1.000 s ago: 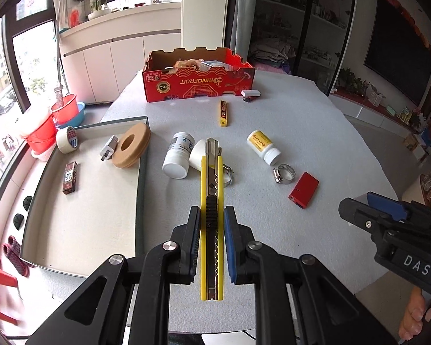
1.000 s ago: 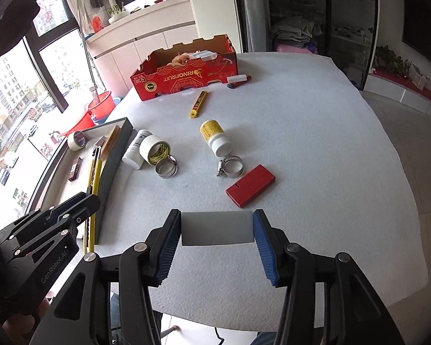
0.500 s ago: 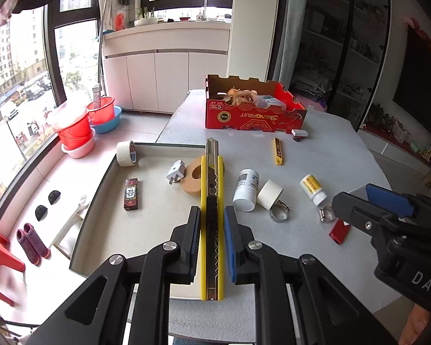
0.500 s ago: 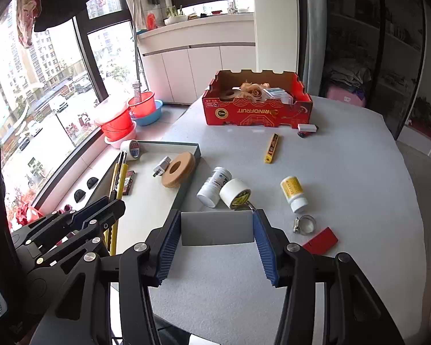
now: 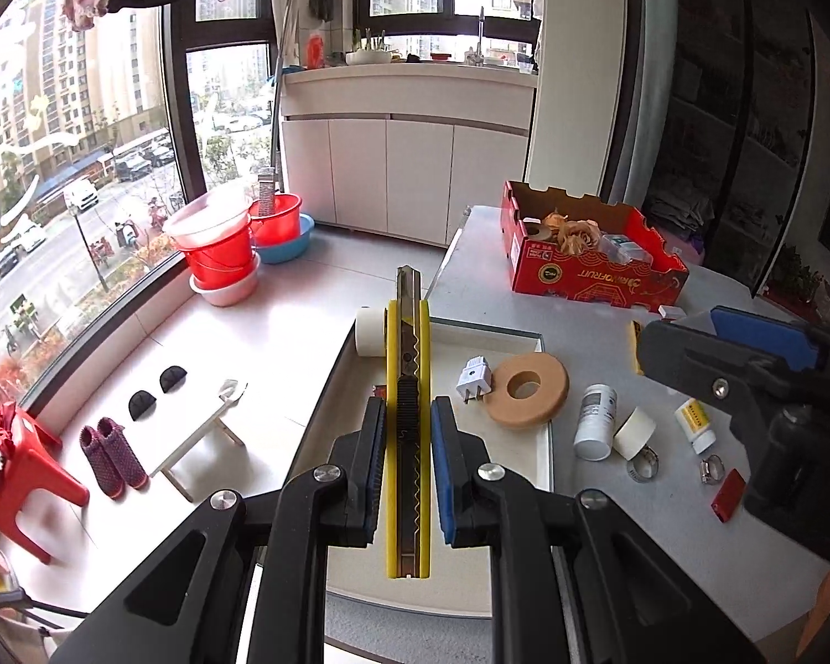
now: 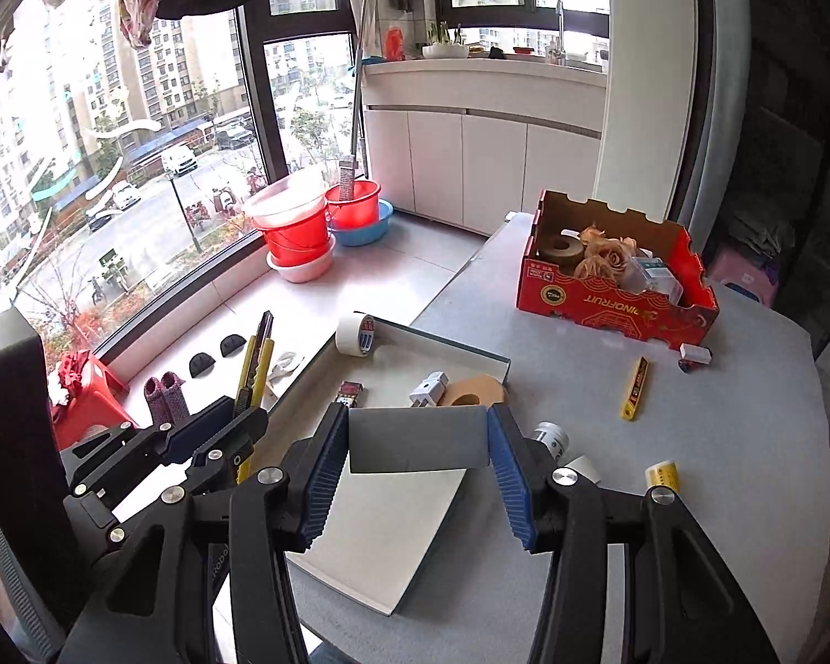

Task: Organize rigid objects
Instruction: 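Carry the box cutter and eraser into the tray and release both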

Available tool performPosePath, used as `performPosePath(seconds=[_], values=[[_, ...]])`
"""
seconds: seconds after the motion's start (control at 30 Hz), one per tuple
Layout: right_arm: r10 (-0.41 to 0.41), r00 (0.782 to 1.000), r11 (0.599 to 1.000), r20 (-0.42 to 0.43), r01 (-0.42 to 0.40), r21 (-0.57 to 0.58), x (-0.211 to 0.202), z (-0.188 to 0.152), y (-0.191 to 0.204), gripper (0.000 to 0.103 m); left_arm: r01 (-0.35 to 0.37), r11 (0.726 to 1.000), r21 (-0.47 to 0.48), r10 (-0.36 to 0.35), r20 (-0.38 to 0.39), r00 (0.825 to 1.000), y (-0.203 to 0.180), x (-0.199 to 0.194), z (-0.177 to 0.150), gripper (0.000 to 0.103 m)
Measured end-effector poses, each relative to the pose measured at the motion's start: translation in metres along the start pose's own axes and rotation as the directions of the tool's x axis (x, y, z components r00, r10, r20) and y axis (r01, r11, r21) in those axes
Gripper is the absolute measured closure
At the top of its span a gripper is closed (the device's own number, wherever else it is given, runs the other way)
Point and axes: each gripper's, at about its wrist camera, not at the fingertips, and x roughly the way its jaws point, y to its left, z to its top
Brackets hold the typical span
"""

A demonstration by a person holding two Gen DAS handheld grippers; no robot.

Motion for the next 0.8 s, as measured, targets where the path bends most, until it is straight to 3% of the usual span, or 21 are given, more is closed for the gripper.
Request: performPosePath(seconds=[0.37, 0.8], values=[[0.018, 0.998, 1.0, -0.057, -0.019, -0.014, 0.037, 0.007, 0.006, 0.051, -0.047, 0.999, -0.021, 0.046, -0.038, 0.998, 0.021, 0.03, -0.001, 0.086], [0.012, 0.986, 1.0, -0.164, -0.009, 0.017, 0.086, -0.004, -0.003, 0.051, -0.049, 0.999, -0.018, 0.046, -0.13, 0.99, 0.02, 0.077, -0.009, 0.086]])
